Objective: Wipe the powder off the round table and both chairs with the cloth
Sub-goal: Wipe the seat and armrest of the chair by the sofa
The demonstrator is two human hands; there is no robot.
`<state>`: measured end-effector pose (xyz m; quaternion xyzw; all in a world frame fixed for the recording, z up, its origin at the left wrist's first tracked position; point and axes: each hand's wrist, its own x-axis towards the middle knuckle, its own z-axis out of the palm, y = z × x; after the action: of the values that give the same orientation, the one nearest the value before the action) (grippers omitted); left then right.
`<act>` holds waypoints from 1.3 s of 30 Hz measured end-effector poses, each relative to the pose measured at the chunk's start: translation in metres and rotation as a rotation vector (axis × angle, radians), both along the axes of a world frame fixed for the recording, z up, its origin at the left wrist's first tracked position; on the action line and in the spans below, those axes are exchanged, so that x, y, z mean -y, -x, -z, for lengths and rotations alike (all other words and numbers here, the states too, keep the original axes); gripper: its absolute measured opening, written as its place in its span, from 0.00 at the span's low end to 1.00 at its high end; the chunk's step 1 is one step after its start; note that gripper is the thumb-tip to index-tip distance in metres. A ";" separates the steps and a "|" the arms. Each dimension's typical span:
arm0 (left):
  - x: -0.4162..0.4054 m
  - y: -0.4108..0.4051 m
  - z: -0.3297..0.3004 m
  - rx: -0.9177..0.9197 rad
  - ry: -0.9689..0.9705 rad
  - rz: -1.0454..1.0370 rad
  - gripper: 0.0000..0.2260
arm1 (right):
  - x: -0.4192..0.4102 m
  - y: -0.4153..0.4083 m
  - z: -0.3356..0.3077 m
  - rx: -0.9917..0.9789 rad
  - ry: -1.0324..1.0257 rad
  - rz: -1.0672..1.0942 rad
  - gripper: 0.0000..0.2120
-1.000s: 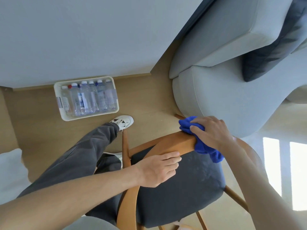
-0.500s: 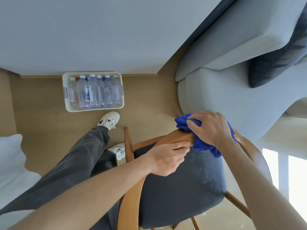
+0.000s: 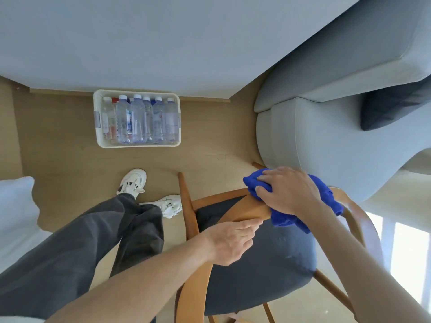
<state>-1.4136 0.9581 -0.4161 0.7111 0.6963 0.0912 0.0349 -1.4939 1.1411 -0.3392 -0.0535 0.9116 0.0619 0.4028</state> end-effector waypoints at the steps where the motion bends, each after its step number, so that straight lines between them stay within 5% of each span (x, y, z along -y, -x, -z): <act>1: 0.001 0.002 -0.001 -0.011 0.022 0.014 0.15 | 0.014 -0.004 -0.001 0.025 0.045 -0.052 0.28; 5: 0.001 0.002 0.001 -0.006 0.053 0.036 0.15 | 0.025 -0.009 -0.018 0.149 0.103 -0.094 0.36; 9: 0.001 0.003 0.005 -0.132 0.062 0.058 0.18 | -0.036 0.003 -0.031 0.063 0.017 0.289 0.16; 12: -0.001 0.001 0.006 -0.217 0.096 0.094 0.20 | -0.046 0.005 -0.027 0.028 -0.085 0.484 0.13; 16: 0.001 0.002 0.001 -0.182 0.114 0.073 0.16 | 0.002 0.002 -0.015 0.038 -0.163 0.143 0.18; 20: 0.001 -0.006 -0.001 0.101 0.099 -0.049 0.12 | 0.065 -0.018 -0.009 0.136 0.007 -0.170 0.30; 23: 0.009 -0.021 -0.005 0.102 0.070 -0.123 0.08 | 0.046 -0.015 -0.009 0.148 0.074 -0.103 0.21; 28: 0.040 -0.059 -0.013 0.011 0.174 -0.191 0.11 | 0.005 0.000 -0.009 0.064 -0.122 0.175 0.14; 34: 0.051 -0.097 -0.015 0.049 0.240 -0.307 0.15 | 0.081 -0.044 0.019 -0.160 -0.091 -0.278 0.20; 39: 0.058 -0.121 -0.011 0.081 0.203 -0.363 0.15 | 0.130 -0.093 0.037 -0.117 0.102 -0.523 0.32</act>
<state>-1.2931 0.9006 -0.4049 0.5627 0.8166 0.0537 0.1172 -1.4013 1.0111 -0.3765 -0.3038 0.8905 0.1209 0.3163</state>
